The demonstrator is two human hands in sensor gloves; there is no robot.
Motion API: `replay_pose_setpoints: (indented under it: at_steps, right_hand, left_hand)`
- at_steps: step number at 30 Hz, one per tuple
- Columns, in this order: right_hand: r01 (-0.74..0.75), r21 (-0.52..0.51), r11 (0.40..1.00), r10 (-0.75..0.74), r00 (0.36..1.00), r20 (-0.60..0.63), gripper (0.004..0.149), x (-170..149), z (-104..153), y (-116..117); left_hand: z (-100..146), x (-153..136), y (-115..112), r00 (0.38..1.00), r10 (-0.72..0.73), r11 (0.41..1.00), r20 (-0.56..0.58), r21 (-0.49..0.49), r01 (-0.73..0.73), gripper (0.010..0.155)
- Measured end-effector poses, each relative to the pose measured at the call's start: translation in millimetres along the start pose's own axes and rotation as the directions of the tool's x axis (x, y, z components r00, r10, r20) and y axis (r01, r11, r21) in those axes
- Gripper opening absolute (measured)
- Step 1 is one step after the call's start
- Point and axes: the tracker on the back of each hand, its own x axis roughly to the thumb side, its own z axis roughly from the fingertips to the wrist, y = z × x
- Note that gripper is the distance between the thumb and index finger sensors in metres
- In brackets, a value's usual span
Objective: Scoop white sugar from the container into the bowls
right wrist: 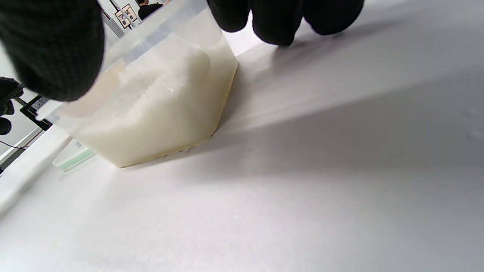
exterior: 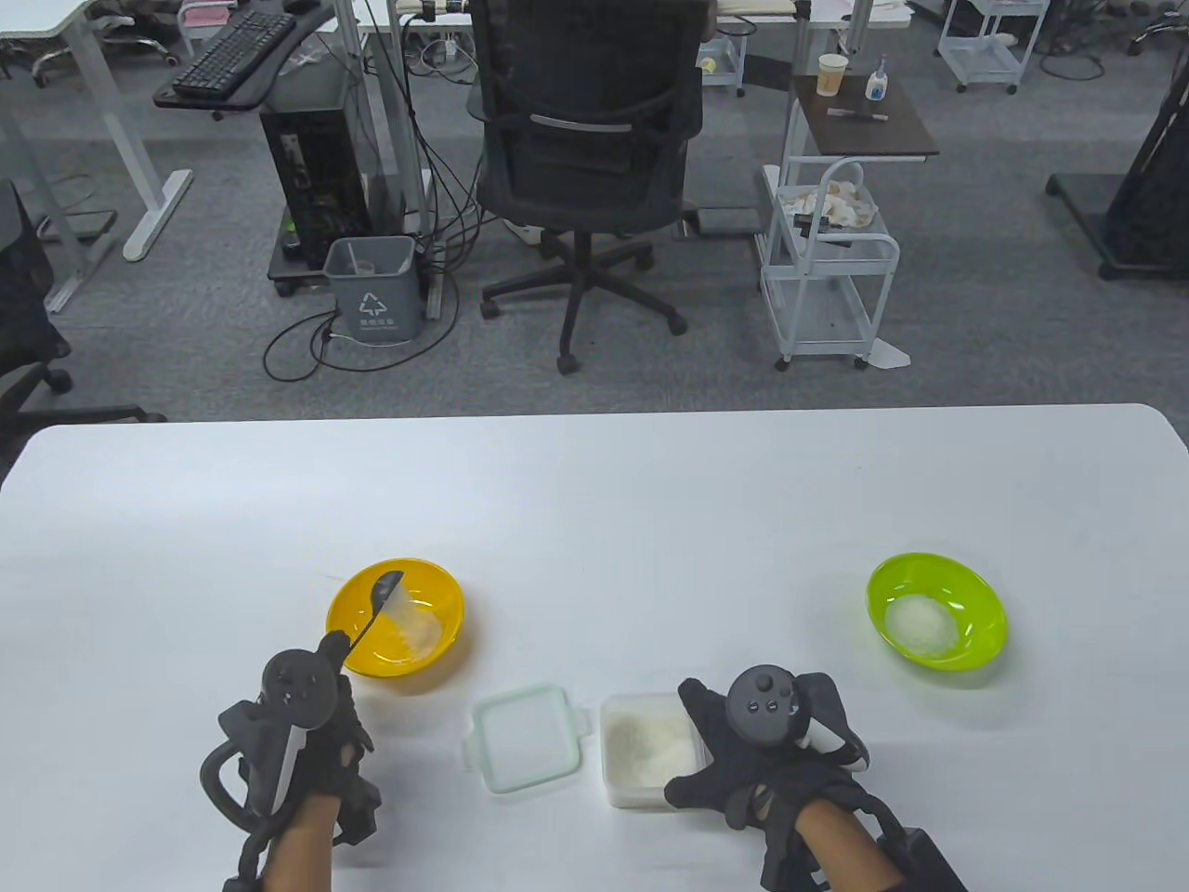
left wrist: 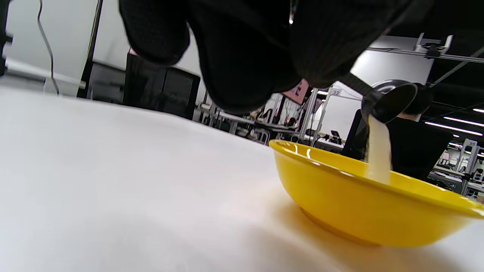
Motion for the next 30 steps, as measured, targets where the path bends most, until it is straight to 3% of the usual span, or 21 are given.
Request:
replay_pose_setpoints:
  at_steps: [8,17,23,30]
  right_hand:
    - [0.001,-0.001,1.0,-0.001,1.0,-0.001,0.1,0,0,0]
    - [0.0,-0.001,1.0,0.0,1.0,-0.001,0.1,0,0,0]
    - [-0.002,0.0,1.0,0.002,1.0,-0.002,0.1,0,0,0]
    - [-0.002,0.0,1.0,0.002,1.0,-0.002,0.1,0,0,0]
  left_hand:
    - [3,6,-2,0.996,-0.077,0.997,0.034,0.021,0.076,0.051]
    - [8,17,-1,0.995,-0.048,0.999,0.085,-0.007,0.048,0.051]
    - [27,47,4,0.971,-0.042,0.999,0.235,0.0,0.043,0.05]
    - [71,96,7,0.877,-0.057,0.998,0.476,0.017,0.056,0.049]
